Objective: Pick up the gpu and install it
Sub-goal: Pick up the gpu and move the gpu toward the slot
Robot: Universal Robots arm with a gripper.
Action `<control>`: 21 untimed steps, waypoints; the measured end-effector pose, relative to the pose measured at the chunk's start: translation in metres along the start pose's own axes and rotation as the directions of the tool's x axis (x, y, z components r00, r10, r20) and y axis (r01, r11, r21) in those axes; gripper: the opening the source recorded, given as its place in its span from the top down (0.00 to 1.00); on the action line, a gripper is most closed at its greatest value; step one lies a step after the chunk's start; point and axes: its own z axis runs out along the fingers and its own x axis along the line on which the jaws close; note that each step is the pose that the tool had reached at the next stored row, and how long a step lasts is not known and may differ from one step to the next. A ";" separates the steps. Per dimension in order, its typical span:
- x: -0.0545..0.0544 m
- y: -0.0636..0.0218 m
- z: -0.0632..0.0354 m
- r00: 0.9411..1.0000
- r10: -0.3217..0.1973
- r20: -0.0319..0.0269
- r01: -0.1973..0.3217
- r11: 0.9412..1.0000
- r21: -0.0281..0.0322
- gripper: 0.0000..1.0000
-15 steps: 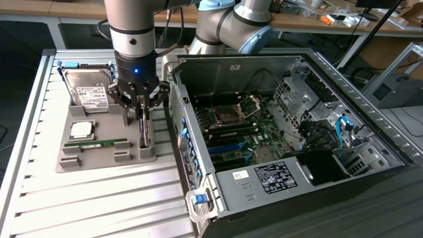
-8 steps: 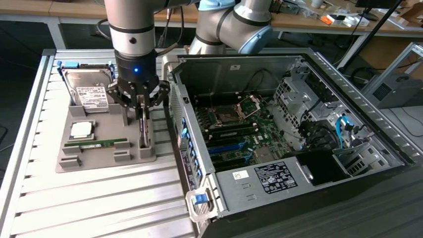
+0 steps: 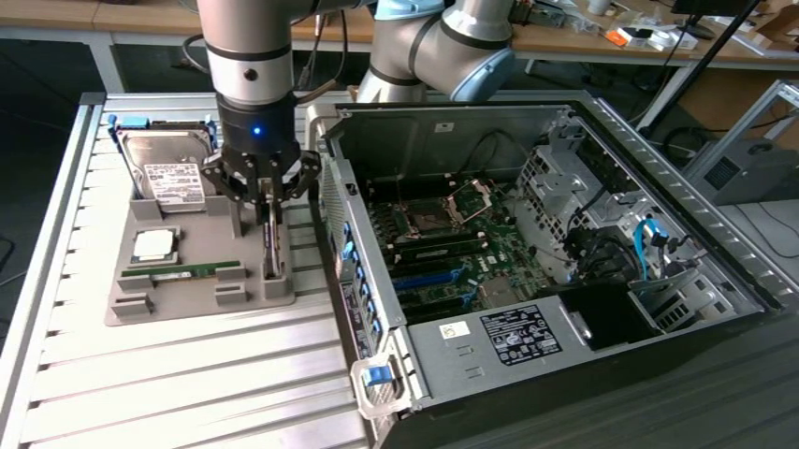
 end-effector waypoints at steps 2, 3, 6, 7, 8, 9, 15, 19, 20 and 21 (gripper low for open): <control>0.000 0.0000 -0.0005 1.000 0.000 0.000 0.000 1.000 0.000 0.73; 0.000 -0.0001 -0.0006 1.000 0.000 0.000 0.000 1.000 0.000 0.73; 0.000 -0.0001 -0.0015 1.000 0.000 0.000 0.000 1.000 0.000 0.73; 0.000 -0.0002 -0.0019 1.000 0.000 0.000 0.000 1.000 0.000 0.73; 0.000 -0.0002 -0.0020 1.000 0.000 0.000 0.000 1.000 0.000 0.73; 0.000 -0.0002 -0.0021 1.000 0.000 0.000 0.000 1.000 0.000 0.73; 0.000 -0.0003 -0.0041 1.000 0.000 0.000 0.000 1.000 0.000 0.73; 0.000 -0.0005 -0.0061 1.000 0.000 0.000 0.000 1.000 0.000 0.73; 0.000 -0.0005 -0.0068 1.000 0.000 0.000 0.000 1.000 0.000 0.73; 0.000 -0.0006 -0.0072 1.000 0.000 0.000 0.000 1.000 0.000 0.73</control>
